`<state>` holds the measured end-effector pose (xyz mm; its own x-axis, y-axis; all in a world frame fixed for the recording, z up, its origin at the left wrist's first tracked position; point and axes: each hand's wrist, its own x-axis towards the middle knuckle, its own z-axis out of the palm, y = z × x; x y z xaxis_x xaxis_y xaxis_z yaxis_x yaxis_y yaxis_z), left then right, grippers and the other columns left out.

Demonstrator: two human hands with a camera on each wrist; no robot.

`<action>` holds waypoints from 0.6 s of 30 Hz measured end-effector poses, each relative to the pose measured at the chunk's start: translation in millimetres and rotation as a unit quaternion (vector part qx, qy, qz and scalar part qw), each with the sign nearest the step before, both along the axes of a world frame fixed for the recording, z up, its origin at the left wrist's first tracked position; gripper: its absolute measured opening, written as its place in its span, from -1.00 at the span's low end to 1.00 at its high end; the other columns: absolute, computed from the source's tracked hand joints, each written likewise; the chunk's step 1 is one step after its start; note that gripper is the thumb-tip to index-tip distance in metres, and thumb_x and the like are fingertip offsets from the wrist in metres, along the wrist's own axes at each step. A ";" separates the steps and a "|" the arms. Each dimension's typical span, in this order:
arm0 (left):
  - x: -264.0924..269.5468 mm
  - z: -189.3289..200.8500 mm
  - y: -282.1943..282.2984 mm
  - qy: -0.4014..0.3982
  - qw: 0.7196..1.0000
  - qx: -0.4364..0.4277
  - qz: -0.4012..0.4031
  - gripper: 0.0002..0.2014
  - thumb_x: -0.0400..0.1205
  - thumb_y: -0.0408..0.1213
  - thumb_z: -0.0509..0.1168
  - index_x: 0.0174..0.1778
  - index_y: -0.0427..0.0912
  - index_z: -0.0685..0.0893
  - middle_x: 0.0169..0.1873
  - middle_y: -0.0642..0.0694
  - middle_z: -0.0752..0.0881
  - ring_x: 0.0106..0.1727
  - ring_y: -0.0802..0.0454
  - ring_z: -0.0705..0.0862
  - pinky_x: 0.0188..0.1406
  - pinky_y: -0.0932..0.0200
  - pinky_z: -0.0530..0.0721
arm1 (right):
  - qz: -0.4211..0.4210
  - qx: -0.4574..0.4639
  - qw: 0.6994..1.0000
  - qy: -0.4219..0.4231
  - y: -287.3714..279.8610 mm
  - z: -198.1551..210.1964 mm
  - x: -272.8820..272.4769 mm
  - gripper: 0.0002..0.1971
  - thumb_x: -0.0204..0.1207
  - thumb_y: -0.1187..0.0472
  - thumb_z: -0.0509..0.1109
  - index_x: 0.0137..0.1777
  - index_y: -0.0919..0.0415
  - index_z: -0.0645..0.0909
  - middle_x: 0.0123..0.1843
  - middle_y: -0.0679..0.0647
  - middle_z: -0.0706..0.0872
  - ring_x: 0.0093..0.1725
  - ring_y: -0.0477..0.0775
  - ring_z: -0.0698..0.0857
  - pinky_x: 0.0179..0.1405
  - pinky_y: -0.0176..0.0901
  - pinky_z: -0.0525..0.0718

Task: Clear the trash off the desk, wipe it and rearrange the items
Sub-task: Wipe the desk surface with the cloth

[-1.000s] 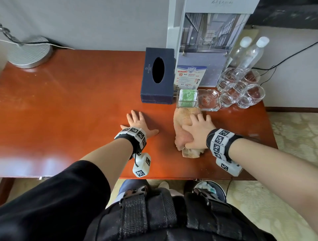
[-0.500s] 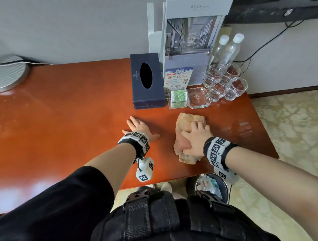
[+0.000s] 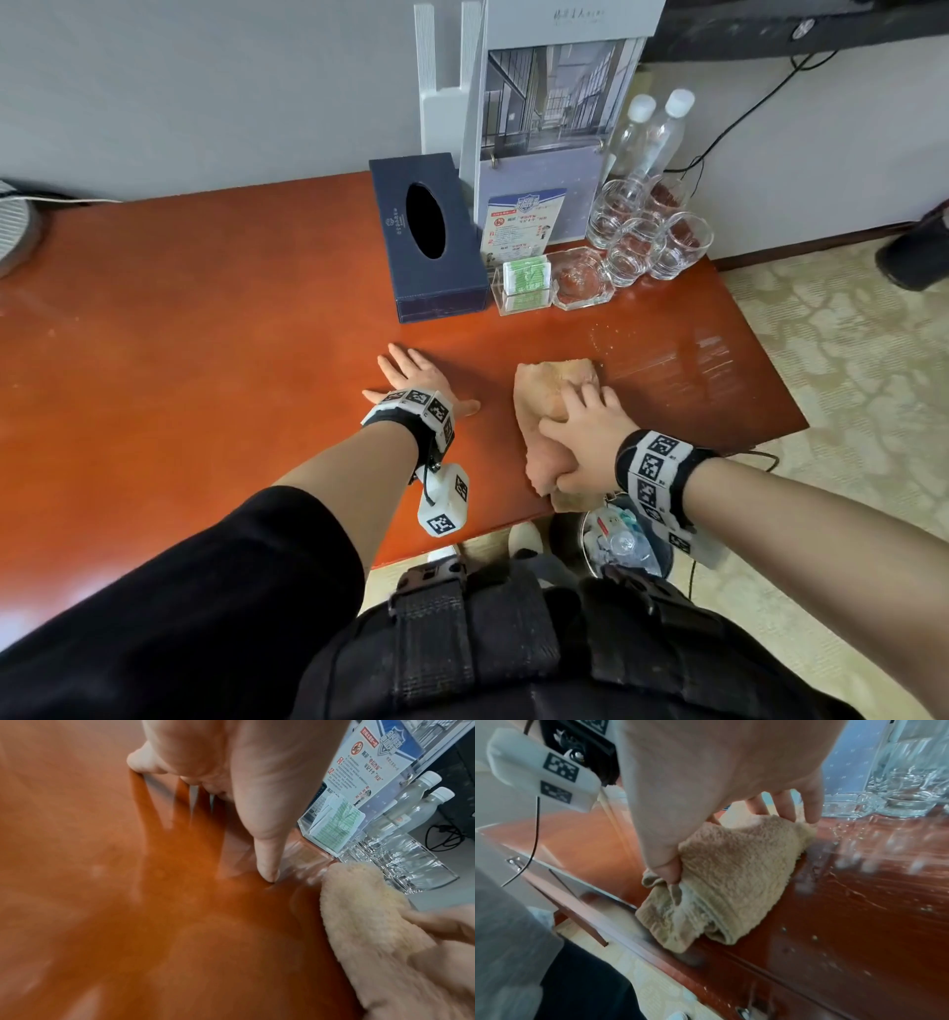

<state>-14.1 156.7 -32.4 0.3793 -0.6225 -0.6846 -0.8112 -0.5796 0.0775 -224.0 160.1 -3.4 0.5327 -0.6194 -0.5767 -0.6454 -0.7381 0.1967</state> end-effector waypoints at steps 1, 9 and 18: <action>-0.4 0.8 -0.5 0.000 1.000 0.000 0.001 0.25 0.38 0.35 0.36 0.63 -0.32 -0.29 0.63 -0.28 -0.31 0.64 -0.30 -0.26 0.48 -0.53 0.05 | 0.013 0.003 1.000 0.001 0.5 0.4 -2.3 -0.32 0.31 -0.30 0.31 0.41 -0.05 0.34 0.55 0.33 0.17 0.47 0.41 0.18 0.43 0.33 0.19; -10.1 -2.0 -0.1 0.009 1.000 -0.004 0.023 0.28 0.34 0.37 0.38 0.63 -0.25 -0.31 0.62 -0.27 -0.35 0.63 -0.30 -0.31 0.51 -0.52 -0.01 | 0.107 0.037 0.994 -0.005 -5.0 1.0 -31.7 -0.30 0.28 -0.20 0.40 0.44 -0.08 0.37 0.68 0.30 -0.07 0.62 0.37 -0.06 0.53 0.38 -0.03; -41.4 2.1 -8.9 0.010 0.998 0.002 0.057 0.22 0.40 0.30 0.38 0.64 -0.23 -0.31 0.62 -0.25 -0.36 0.64 -0.28 -0.32 0.52 -0.49 -0.01 | 0.227 0.086 0.970 0.010 -49.9 4.6 -74.7 -0.25 0.31 0.01 0.41 0.54 -0.15 0.28 0.71 0.12 -0.24 0.67 0.14 -0.30 0.57 0.38 -0.26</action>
<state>-55.5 147.8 -30.2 0.4336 -0.5732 -0.6953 -0.7386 -0.6680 0.0901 -298.8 110.1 1.2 0.7159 -0.2172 -0.6636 -0.2442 -0.9682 0.0534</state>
